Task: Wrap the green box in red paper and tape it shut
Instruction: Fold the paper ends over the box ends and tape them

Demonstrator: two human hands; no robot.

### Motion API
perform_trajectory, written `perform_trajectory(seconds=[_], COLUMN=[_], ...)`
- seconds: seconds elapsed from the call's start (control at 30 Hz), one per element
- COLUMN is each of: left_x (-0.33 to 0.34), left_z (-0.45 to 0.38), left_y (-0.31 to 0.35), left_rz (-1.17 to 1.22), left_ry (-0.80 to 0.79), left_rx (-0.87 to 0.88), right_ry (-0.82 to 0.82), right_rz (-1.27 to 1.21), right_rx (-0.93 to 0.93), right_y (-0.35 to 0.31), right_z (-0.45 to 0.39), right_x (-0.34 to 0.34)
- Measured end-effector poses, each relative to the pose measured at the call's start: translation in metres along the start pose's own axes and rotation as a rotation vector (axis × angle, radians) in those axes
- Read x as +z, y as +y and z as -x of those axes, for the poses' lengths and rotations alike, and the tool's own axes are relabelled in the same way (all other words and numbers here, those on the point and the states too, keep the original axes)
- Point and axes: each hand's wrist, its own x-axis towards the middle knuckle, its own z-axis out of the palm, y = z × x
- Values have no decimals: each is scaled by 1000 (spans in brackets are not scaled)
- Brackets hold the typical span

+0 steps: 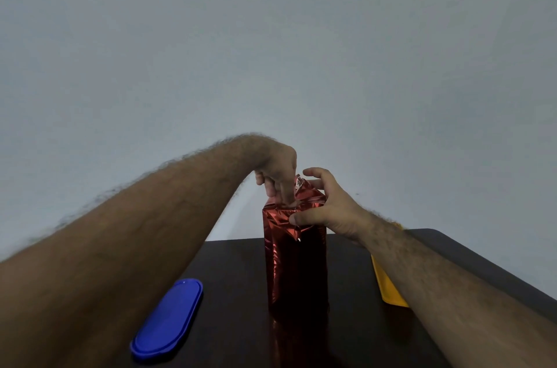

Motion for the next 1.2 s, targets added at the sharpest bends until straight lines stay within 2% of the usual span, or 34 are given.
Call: perform_trajectory(seconds=[0.1, 0.17, 0.4, 0.6, 0.7, 0.8, 0.87, 0.9, 0.97, 1.03, 1.2], left_x=[2, 5, 23, 38, 40, 53, 71, 82, 108, 131, 136], left_z=[-3, -5, -3, -16, -12, 0, 11, 17, 29, 35, 27], left_y=[-13, -24, -45, -33, -43, -50, -50, -49, -46, -46, -53], left_rz=[41, 111, 544, 516, 607, 867, 1103, 1146, 1097, 941, 666], left_ry=[48, 24, 48, 107, 180, 396, 542, 601, 666, 665, 747], left_rx=[-59, -86, -90, -149, -155, -5, 216, 314, 454, 517, 496], right_ry=[8, 10, 33, 33, 32, 76, 136, 163, 171, 151, 143], right_rz=[5, -1, -36, -1, 14, 97, 152, 179, 219, 263, 257], right_rx=[11, 22, 34, 29, 31, -4, -61, -86, -137, -180, -226], right_y=[0, 1, 4, 2, 2, 0, 2, 4, 9, 12, -7], right_z=[0, -1, 0, -1, 0, 3, 4, 6, 6, 5, 0], right_x=[0, 1, -1, 0, -3, -4, -4, -4, -3, -2, 3])
